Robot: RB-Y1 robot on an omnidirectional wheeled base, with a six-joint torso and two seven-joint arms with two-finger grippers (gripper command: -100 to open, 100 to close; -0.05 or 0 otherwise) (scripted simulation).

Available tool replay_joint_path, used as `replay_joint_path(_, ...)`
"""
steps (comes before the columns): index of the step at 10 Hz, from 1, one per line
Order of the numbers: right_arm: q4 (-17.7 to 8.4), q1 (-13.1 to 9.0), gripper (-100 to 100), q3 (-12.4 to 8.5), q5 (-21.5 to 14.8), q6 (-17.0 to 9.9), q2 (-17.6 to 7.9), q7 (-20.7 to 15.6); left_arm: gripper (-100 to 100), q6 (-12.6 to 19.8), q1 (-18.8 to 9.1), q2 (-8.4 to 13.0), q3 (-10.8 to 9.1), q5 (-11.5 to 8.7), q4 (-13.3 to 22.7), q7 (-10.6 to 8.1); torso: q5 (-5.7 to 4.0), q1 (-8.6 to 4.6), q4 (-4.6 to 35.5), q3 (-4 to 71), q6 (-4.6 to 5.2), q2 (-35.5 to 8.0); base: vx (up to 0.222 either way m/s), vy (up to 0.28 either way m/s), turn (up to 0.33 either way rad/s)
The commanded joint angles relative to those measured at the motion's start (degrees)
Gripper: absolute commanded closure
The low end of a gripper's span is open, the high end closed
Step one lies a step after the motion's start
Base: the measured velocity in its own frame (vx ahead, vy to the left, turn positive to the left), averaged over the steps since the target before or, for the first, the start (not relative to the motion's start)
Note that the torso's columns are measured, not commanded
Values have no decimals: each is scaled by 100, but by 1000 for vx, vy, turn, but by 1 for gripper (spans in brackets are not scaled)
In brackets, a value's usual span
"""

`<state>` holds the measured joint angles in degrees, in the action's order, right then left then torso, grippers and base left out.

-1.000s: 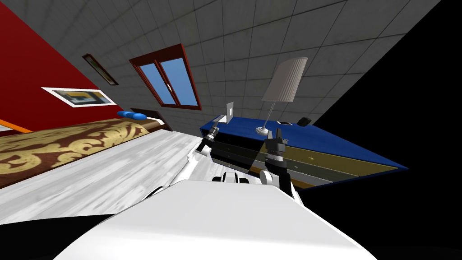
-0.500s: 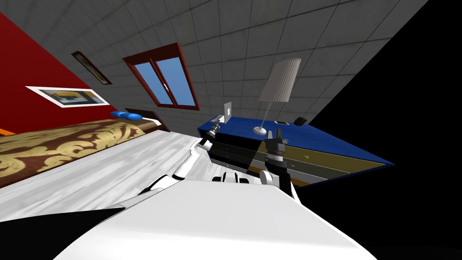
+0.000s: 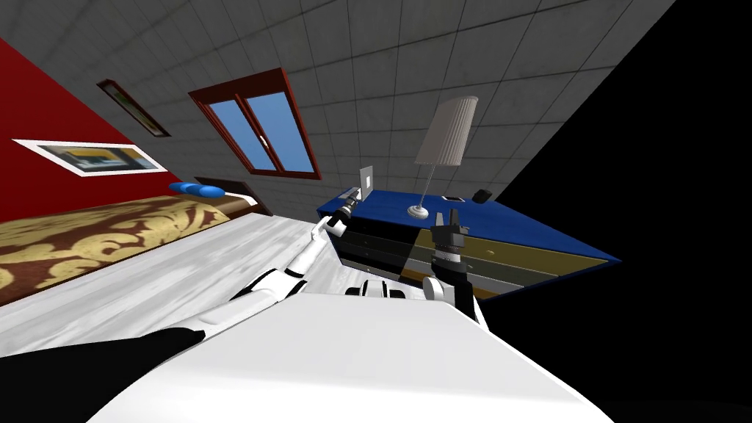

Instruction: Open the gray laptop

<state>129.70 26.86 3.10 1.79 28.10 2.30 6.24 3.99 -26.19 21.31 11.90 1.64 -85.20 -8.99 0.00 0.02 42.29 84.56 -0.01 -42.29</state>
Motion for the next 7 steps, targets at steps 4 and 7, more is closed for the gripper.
replay_joint_path(4,0,0,0,0,0,0,0,0,-100,646,-935,292,39,51,819,0,0,-2,0,-1,0,-1,-6,-42,-45)
replay_joint_path(7,0,0,0,0,0,0,0,0,-100,1017,-1440,497,24,61,1247,51,0,-3,-1,1,2,2,-8,-48,-64)
